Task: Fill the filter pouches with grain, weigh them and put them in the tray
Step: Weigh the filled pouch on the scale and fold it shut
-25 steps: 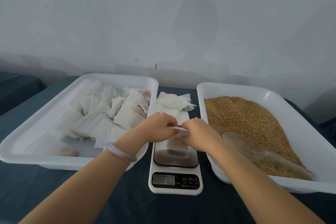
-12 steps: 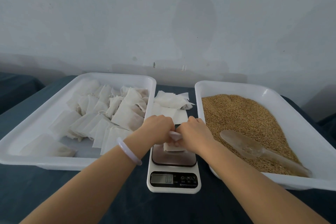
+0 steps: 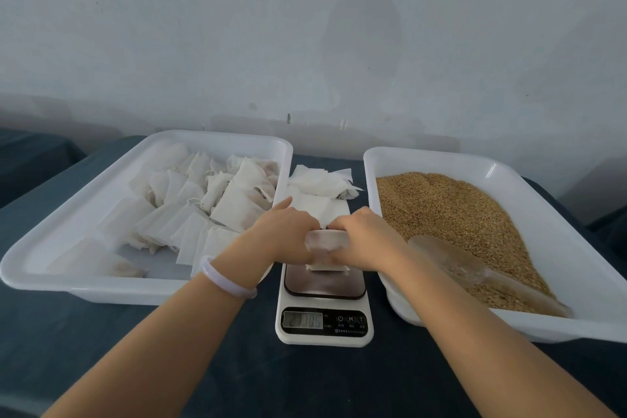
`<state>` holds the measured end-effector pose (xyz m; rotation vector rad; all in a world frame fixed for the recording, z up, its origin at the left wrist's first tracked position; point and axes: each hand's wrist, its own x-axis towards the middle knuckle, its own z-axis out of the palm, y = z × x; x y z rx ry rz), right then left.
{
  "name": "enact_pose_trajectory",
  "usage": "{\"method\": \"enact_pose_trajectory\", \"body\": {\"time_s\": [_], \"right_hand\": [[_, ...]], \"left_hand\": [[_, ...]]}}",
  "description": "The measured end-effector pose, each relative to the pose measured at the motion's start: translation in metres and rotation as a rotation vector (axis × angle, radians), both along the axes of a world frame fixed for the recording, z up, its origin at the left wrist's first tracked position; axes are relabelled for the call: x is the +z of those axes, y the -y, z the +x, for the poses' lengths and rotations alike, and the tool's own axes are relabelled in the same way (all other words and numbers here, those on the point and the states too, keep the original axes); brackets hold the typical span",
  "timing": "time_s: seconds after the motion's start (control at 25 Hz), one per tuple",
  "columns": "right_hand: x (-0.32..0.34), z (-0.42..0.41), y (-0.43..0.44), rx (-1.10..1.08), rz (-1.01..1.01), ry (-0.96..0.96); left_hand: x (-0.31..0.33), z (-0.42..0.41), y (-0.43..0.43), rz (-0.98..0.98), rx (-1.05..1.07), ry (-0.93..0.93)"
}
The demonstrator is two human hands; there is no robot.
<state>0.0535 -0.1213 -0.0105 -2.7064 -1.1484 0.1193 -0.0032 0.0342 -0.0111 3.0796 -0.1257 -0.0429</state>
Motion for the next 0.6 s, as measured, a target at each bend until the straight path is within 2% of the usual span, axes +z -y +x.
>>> {"method": "enact_pose_trajectory", "body": {"time_s": [0.12, 0.32, 0.6], "right_hand": [[-0.0016, 0.0015, 0.0073, -0.048, 0.140, -0.097], [-0.0071, 0.0008, 0.0097, -0.089, 0.303, -0.148], [-0.0089, 0.0010, 0.0101, -0.087, 0.307, -0.151]], "left_hand": [[-0.0013, -0.0032, -0.0043, -0.095, 0.029, 0.038], [-0.0044, 0.0004, -0.0034, -0.128, 0.028, 0.045], [-0.0057, -0.0013, -0.0041, -0.163, 0.040, 0.066]]}}
